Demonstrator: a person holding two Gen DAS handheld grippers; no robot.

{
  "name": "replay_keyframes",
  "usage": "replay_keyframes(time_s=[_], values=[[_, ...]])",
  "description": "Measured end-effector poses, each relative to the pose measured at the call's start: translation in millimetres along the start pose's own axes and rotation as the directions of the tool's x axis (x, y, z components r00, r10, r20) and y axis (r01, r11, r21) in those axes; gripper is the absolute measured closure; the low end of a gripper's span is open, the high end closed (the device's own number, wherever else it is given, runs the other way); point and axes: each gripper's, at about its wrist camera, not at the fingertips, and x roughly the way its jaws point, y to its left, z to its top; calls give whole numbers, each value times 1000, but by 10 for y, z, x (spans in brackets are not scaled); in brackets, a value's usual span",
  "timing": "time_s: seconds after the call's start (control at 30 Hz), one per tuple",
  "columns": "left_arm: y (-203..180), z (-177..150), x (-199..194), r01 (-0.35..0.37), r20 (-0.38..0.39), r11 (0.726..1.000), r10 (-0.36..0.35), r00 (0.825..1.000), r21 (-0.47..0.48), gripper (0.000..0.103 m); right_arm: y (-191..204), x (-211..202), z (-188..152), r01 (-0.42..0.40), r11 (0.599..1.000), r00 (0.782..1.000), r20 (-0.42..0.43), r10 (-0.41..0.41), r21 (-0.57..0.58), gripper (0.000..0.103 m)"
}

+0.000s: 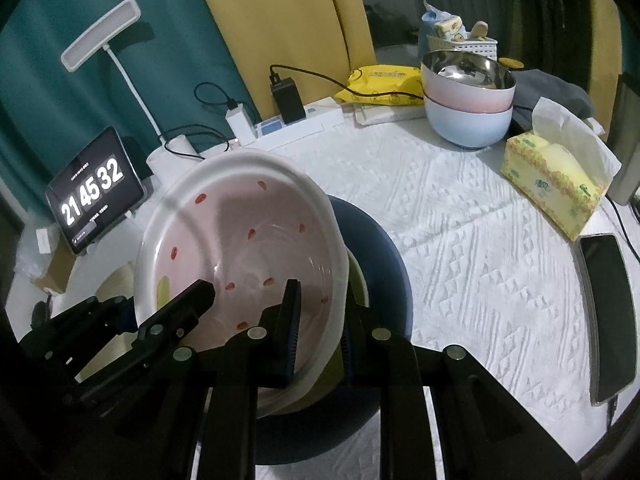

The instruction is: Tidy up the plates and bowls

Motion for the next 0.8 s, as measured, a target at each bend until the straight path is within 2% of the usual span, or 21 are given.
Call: replay_keyframes(time_s=[0.2, 0.27, 0.63, 0.8], values=[[-4, -25, 44, -7, -11, 1000, 7, 1000, 6, 82, 52, 10, 1, 38, 999, 999, 3, -38, -31, 83], [14, -39, 72, -9, -25, 1000, 9, 1000, -4, 80, 57, 18, 0, 55, 998, 998, 5, -55, -40, 80], [45, -41, 46, -10, -8, 1000, 10, 1000, -5, 79, 76, 20, 24, 58, 997, 998, 6, -57, -59, 79], [71, -24, -35, -12, 7, 1000, 12, 1000, -9, 78, 120, -9, 16, 67, 995, 998, 15, -66, -72, 75]])
